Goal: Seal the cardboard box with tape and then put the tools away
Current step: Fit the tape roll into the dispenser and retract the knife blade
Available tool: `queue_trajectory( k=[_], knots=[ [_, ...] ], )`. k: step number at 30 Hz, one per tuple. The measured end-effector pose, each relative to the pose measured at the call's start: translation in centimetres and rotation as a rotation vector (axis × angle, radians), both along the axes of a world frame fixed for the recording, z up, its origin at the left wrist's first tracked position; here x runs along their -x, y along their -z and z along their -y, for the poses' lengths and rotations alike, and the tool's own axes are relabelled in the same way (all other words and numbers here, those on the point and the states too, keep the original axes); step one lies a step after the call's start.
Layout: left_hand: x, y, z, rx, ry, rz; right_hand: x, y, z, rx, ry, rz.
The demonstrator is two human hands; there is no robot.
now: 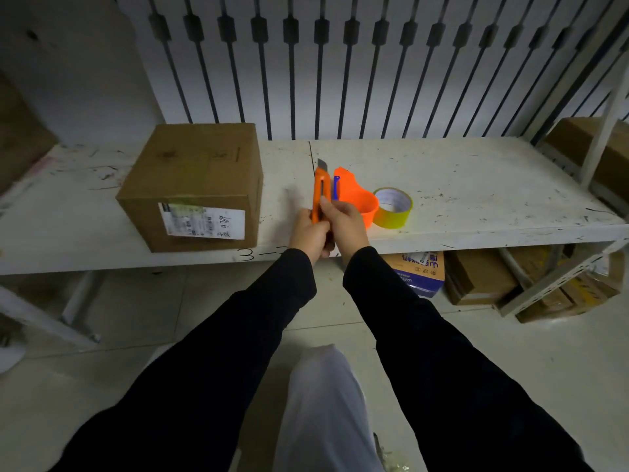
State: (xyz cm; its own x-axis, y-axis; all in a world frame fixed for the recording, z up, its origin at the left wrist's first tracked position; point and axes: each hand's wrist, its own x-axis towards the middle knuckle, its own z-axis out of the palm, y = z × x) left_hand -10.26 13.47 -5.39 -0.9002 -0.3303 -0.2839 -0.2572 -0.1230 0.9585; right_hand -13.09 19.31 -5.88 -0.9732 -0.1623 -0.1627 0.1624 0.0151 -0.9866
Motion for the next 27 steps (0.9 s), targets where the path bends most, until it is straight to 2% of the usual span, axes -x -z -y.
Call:
queue_trajectory(
  k=[5, 11, 20, 25, 27],
  knots=[
    [-1.9, -0.9, 0.1, -0.208, -0.033, 0.02, -1.1, -0.3, 1.2, 0.095, -0.002, 0.05],
    [-2.0, -2.0, -0.2, -0.168, -0.113, 0.014, -1.6, -1.4, 1.5, 0.145, -0.029, 0.116],
    [-2.2, -1.9, 1.1, -0.208, -0.129, 0.094, -3.0, -1.4, 0.9, 0.159, -0.22, 0.12],
    [-1.9, -2.4, 1.5, -0.273, -0.135, 0.069, -3.0, -1.5, 1.7, 0.082, -0.161, 0.126],
    [-1.9, -2.9, 1.9, -0.323, -0.143, 0.072, -3.1, -1.6, 1.8, 0.125, -0.128, 0.2]
  ],
)
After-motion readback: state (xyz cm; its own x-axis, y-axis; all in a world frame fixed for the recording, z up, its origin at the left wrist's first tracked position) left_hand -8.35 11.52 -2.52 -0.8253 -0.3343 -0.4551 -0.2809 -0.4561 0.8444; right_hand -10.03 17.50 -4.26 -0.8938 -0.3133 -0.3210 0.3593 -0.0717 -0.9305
